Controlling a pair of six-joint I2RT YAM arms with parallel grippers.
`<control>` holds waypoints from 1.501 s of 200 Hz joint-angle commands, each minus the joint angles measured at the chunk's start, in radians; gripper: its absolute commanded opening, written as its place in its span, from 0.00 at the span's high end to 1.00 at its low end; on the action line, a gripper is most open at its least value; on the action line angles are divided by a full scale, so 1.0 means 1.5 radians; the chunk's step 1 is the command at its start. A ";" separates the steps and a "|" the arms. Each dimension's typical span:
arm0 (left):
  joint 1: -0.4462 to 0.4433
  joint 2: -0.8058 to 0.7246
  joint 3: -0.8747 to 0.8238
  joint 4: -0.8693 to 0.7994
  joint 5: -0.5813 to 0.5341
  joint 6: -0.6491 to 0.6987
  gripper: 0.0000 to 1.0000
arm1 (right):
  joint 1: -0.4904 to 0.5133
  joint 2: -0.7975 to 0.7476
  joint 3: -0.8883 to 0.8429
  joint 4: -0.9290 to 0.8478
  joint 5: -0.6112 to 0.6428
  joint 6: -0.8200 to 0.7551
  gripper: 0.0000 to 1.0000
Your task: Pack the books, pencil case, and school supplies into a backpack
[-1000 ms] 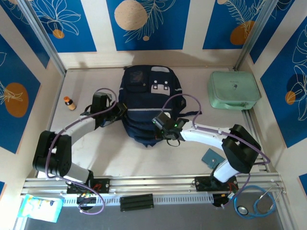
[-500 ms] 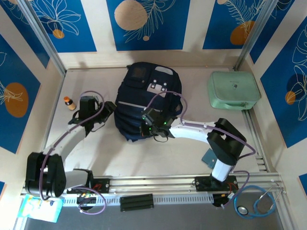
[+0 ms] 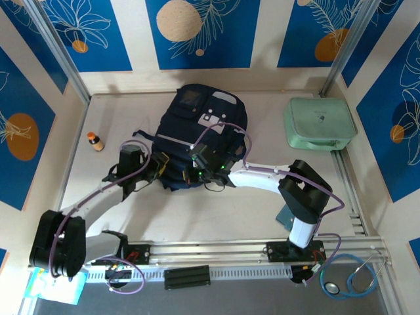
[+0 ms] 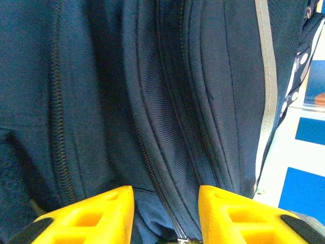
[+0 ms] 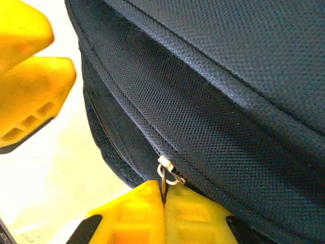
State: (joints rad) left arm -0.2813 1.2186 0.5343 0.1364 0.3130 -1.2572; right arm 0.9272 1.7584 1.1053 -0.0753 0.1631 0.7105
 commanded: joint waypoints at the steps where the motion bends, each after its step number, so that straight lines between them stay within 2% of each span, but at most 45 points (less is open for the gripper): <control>1: -0.018 0.031 0.010 0.052 -0.002 -0.020 0.61 | 0.004 0.002 0.013 0.024 -0.037 -0.006 1.00; 36: -0.035 0.068 0.026 0.061 -0.012 -0.014 0.63 | 0.005 0.001 0.011 0.022 -0.036 -0.002 1.00; 66: -0.036 0.085 0.034 0.058 -0.032 0.000 0.73 | 0.009 -0.005 0.011 0.005 -0.021 -0.007 1.00; 110: -0.036 0.083 0.062 0.017 -0.069 0.049 0.94 | 0.022 -0.020 -0.003 -0.090 0.083 -0.002 1.00; 147: -0.032 0.067 0.076 -0.029 -0.085 0.069 1.00 | 0.024 -0.058 -0.039 -0.155 0.193 -0.012 1.00; 163: -0.030 0.059 0.085 -0.055 -0.091 0.080 1.00 | 0.010 -0.080 -0.067 -0.156 0.208 -0.023 1.00; 199: -0.025 0.041 0.098 -0.087 -0.092 0.100 1.00 | -0.048 -0.124 -0.107 -0.144 0.199 -0.085 1.00; 257: -0.023 0.051 0.099 -0.096 -0.066 0.117 1.00 | -0.171 -0.115 -0.060 -0.161 0.048 -0.192 1.00; 300: -0.022 0.053 0.105 -0.108 -0.055 0.130 1.00 | -0.229 -0.077 0.024 -0.219 0.067 -0.210 1.00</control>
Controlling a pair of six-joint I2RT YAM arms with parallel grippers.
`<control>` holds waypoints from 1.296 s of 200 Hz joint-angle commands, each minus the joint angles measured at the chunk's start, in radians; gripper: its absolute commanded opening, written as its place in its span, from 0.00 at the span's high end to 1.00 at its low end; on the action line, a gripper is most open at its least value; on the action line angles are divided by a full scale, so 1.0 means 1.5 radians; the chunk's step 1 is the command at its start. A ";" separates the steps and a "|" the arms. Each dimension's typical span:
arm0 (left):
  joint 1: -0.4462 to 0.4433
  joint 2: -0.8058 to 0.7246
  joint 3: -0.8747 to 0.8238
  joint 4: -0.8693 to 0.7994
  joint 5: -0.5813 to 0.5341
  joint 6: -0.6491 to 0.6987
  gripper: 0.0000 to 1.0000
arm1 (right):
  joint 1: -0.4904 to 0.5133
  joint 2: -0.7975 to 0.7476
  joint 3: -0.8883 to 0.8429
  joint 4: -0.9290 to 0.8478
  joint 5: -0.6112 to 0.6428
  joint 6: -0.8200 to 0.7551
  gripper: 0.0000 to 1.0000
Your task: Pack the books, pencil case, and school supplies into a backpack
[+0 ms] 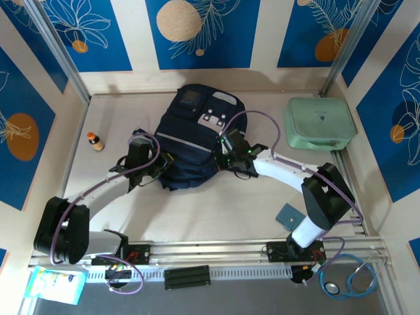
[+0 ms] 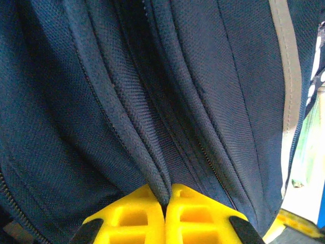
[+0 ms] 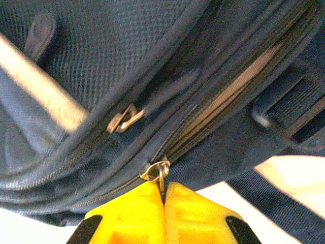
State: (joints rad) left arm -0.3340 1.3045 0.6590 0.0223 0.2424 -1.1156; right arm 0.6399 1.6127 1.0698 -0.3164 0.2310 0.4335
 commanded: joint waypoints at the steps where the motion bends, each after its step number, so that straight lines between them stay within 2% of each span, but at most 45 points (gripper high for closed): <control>1: 0.013 -0.004 0.022 -0.032 -0.007 0.036 1.00 | -0.039 0.022 0.050 -0.059 0.022 -0.026 1.00; 69: 0.018 0.000 0.031 -0.049 0.015 0.067 1.00 | -0.135 0.140 0.224 -0.183 0.001 -0.039 1.00; 105: 0.019 -0.002 0.026 -0.049 0.014 0.067 1.00 | -0.168 0.183 0.297 -0.247 0.021 0.002 1.00; 140: 0.020 -0.001 0.024 -0.041 0.025 0.064 1.00 | -0.171 0.157 0.295 -0.234 0.028 0.011 0.82; 173: 0.020 0.004 0.023 -0.019 0.050 0.056 1.00 | -0.146 0.095 0.275 -0.218 -0.095 0.005 0.62; 208: 0.019 0.012 0.011 0.019 0.069 0.034 0.98 | -0.080 0.038 0.212 -0.142 -0.154 0.030 0.40; 238: 0.019 0.017 0.007 0.025 0.073 0.030 0.96 | -0.059 0.047 0.180 -0.068 -0.192 0.083 0.33; 259: 0.019 0.018 0.006 0.027 0.076 0.029 0.94 | -0.054 0.082 0.202 -0.077 -0.164 0.126 0.30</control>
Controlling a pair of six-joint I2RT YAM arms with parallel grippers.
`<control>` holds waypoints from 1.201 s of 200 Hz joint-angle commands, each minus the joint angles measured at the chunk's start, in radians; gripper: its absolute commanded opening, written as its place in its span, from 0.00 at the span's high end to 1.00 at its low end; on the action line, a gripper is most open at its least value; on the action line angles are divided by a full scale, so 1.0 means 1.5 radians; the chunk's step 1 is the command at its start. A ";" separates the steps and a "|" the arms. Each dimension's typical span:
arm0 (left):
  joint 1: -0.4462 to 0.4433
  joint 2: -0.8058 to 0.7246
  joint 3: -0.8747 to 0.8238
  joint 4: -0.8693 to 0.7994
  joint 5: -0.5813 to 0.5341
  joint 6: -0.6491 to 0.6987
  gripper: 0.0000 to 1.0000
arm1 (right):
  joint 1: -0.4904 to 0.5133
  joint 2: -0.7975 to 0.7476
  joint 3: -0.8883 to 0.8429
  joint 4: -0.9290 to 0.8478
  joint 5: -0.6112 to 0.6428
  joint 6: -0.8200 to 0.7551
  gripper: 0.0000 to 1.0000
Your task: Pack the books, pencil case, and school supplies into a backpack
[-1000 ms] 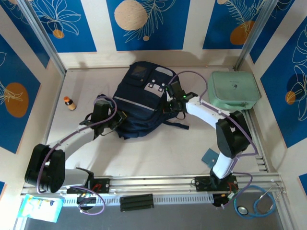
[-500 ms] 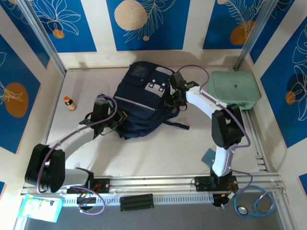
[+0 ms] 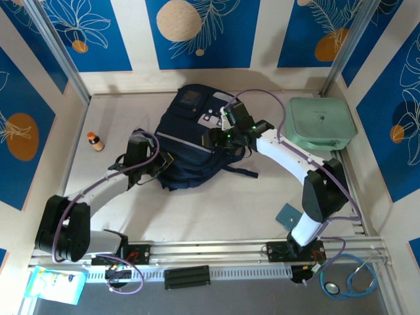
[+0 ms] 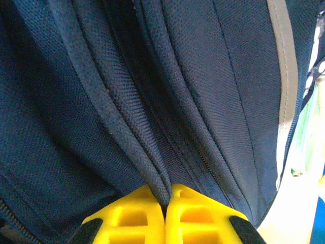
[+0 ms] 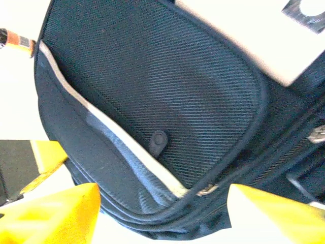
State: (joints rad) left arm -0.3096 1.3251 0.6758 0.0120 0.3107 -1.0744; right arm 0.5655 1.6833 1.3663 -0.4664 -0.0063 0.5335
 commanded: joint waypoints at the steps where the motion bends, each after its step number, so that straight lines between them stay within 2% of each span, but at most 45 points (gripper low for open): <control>1: 0.003 0.004 -0.006 0.034 0.030 0.002 0.94 | -0.004 0.036 0.005 0.022 -0.004 0.062 0.30; 45: 0.002 0.003 -0.010 0.036 0.034 0.001 0.93 | -0.005 0.076 0.026 0.009 0.035 0.103 0.26; 86: 0.002 0.011 -0.008 0.041 0.039 0.001 0.93 | -0.023 0.121 0.052 0.025 -0.029 0.074 0.25; 145: 0.002 0.009 -0.009 0.041 0.037 0.000 0.92 | -0.026 0.113 0.075 0.015 0.034 0.049 0.26; 187: 0.002 0.016 -0.001 0.042 0.038 -0.001 0.92 | -0.012 0.151 0.095 0.001 -0.040 0.008 0.26; 240: 0.007 0.035 0.013 0.059 0.050 -0.010 0.93 | 0.044 0.078 -0.022 -0.006 -0.031 -0.009 0.26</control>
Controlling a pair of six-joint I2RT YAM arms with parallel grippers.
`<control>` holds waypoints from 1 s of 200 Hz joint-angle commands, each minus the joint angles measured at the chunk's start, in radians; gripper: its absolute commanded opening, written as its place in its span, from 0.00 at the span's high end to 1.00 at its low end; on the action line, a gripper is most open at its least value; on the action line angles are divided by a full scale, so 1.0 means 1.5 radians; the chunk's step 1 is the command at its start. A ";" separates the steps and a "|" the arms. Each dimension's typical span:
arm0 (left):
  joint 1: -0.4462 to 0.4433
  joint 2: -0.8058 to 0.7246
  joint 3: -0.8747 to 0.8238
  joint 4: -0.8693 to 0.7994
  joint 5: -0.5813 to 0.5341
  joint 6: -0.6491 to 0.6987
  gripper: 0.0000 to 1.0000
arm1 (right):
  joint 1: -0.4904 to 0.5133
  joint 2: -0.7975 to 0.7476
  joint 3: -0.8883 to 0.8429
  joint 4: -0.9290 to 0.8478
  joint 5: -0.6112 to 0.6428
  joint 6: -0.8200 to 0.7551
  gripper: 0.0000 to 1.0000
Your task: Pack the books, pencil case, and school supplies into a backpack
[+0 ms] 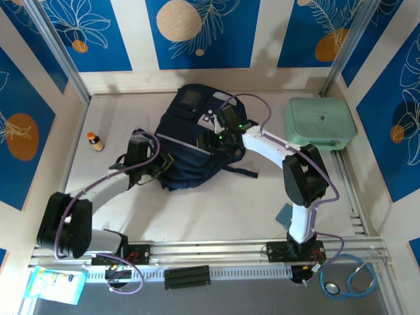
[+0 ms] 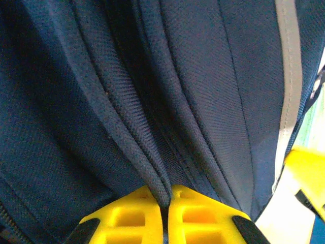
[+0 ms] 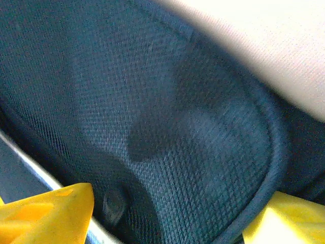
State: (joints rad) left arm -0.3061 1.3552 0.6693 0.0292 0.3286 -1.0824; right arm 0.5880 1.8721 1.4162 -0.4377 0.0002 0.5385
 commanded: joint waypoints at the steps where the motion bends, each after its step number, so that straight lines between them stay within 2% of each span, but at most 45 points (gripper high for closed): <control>1: 0.004 0.016 0.018 0.048 0.038 -0.004 0.93 | 0.030 -0.050 -0.057 -0.025 -0.035 -0.012 0.26; 56: 0.004 0.025 0.028 0.045 0.037 0.001 0.93 | 0.046 -0.122 -0.131 -0.011 -0.034 -0.042 0.29; 86: 0.005 0.018 0.025 0.040 0.032 0.002 0.93 | 0.038 -0.122 -0.126 -0.020 0.008 -0.061 0.31; 144: 0.004 0.004 0.022 0.030 0.025 0.007 0.93 | 0.059 -0.097 -0.107 -0.058 0.116 -0.132 0.63; 185: 0.005 0.006 0.021 0.032 0.028 0.007 0.93 | 0.070 -0.072 -0.104 -0.069 0.140 -0.138 0.65; 200: 0.004 0.007 0.020 0.033 0.029 0.005 0.93 | 0.073 -0.066 -0.101 -0.071 0.133 -0.140 0.70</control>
State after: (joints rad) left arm -0.3031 1.3865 0.6746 0.0441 0.3439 -1.0904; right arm 0.6876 1.7515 1.2377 -0.5129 0.1848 0.3546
